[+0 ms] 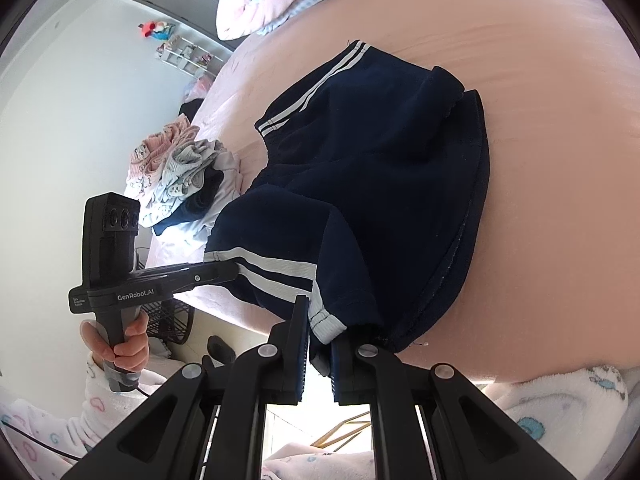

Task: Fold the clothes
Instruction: 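Lower the folded navy pants onto the sheet and open both grippers, then move both open grippers over the folded pants toward the striped leg end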

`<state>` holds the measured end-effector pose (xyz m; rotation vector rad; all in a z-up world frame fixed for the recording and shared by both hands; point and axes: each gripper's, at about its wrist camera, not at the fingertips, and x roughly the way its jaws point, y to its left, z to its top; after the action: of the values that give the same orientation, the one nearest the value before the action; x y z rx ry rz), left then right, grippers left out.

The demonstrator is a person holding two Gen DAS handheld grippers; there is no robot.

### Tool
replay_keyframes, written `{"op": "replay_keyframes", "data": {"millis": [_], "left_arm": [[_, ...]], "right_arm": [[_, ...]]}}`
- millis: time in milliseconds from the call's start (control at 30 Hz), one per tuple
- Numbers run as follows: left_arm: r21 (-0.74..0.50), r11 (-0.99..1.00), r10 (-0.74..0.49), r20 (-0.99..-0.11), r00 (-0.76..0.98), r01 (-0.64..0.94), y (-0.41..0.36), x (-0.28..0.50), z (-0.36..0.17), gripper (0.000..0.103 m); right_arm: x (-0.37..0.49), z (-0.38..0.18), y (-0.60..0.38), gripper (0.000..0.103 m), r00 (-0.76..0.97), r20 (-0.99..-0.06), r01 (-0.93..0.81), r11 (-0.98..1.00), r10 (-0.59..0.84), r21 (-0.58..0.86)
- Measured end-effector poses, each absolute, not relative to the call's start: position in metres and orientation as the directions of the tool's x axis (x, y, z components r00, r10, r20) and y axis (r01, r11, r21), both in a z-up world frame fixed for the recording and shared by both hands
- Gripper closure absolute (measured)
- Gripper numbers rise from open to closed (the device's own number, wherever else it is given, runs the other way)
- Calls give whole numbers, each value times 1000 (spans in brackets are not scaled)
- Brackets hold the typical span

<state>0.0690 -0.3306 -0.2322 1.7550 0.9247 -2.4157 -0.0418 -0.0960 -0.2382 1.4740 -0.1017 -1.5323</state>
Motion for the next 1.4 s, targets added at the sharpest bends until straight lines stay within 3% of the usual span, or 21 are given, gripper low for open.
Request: {"op": "replay_keyframes", "data": {"millis": [267, 767, 833, 900, 967, 1000, 1033, 1067, 1133, 1400], "left_arm": [[-373, -858, 275, -914, -298, 354, -329, 55, -240, 91], [-370, -834, 315, -928, -199, 409, -327, 25, -254, 85], [-341, -852, 291, -939, -182, 398, -321, 19, -249, 71], [-297, -872, 253, -954, -162, 389, -316, 15, -246, 10], [-255, -888, 205, -965, -167, 383, -313, 12, -240, 9], [-253, -888, 199, -964, -175, 385, -312, 12, -237, 9], [-259, -884, 201, -962, -182, 389, -312, 12, -235, 9], [-264, -880, 203, -961, -189, 394, -312, 13, -233, 9], [-244, -875, 164, -962, -218, 419, -313, 15, -227, 9], [-159, -864, -14, -941, -338, 477, -311, 55, -202, 9]], "right_arm": [[-12, -245, -114, 96, 262, -739, 605, -491, -621, 627], [-12, -254, -105, 96, 237, -821, 634, -558, -519, 536], [-12, -252, -103, 96, 238, -814, 633, -551, -529, 543], [-12, -250, -102, 96, 239, -807, 634, -542, -540, 551], [-13, -247, -102, 94, 236, -803, 634, -539, -547, 554], [-13, -245, -102, 91, 222, -811, 638, -549, -541, 540], [-13, -244, -102, 74, 206, -820, 641, -560, -533, 525], [-13, -242, -102, 46, 186, -831, 649, -569, -525, 504], [-12, -236, -101, 29, 123, -846, 677, -579, -519, 454], [0, -211, -91, 29, -23, -859, 764, -563, -512, 315]]}}
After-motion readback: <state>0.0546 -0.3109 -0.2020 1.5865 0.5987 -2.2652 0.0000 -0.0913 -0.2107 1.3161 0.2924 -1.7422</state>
